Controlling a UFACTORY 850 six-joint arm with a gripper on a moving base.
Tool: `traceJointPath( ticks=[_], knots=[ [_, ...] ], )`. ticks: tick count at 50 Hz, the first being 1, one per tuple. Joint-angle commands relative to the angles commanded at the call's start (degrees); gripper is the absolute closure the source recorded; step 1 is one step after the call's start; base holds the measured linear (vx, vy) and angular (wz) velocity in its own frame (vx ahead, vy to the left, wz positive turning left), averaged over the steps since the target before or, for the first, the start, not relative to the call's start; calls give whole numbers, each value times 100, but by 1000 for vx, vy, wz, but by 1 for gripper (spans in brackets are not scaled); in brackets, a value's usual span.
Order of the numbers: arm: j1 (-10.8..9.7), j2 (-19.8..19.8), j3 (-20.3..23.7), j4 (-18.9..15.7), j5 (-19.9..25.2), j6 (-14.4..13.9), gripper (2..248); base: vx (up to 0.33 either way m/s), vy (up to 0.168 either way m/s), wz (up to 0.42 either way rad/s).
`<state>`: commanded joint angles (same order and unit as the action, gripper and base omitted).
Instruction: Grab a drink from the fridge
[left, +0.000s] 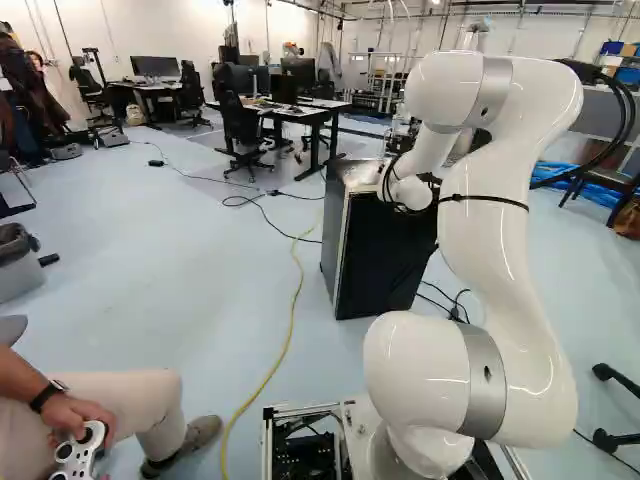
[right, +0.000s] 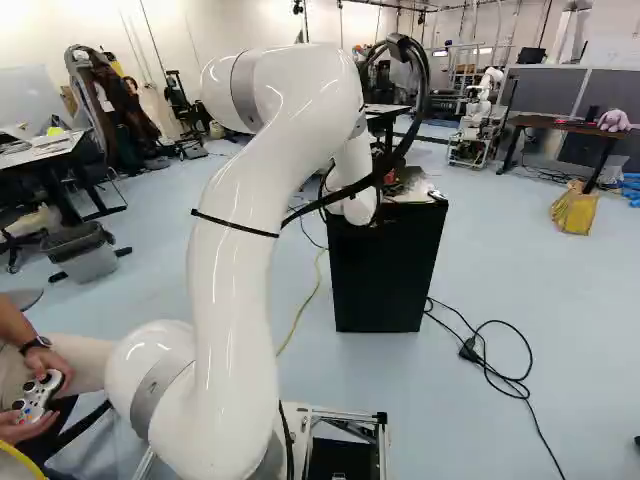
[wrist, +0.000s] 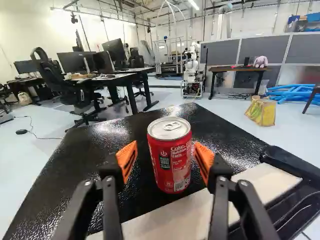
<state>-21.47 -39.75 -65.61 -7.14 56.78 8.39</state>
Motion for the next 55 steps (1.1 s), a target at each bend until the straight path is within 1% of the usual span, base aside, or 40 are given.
traceJointPath(
  ticks=[2,3,7,8,12,13,55],
  knots=[
    [0,0,0,0,0,0,70,0,0,0],
    [0,0,0,0,0,0,108,0,0,0],
    [0,0,0,0,0,0,108,0,0,0],
    [0,0,0,0,0,0,144,0,0,0],
    [0,0,0,0,0,0,144,0,0,0],
    [0,0,0,0,0,0,155,0,0,0],
    [0,377,23,0,0,0,155,0,0,0]
  ],
)
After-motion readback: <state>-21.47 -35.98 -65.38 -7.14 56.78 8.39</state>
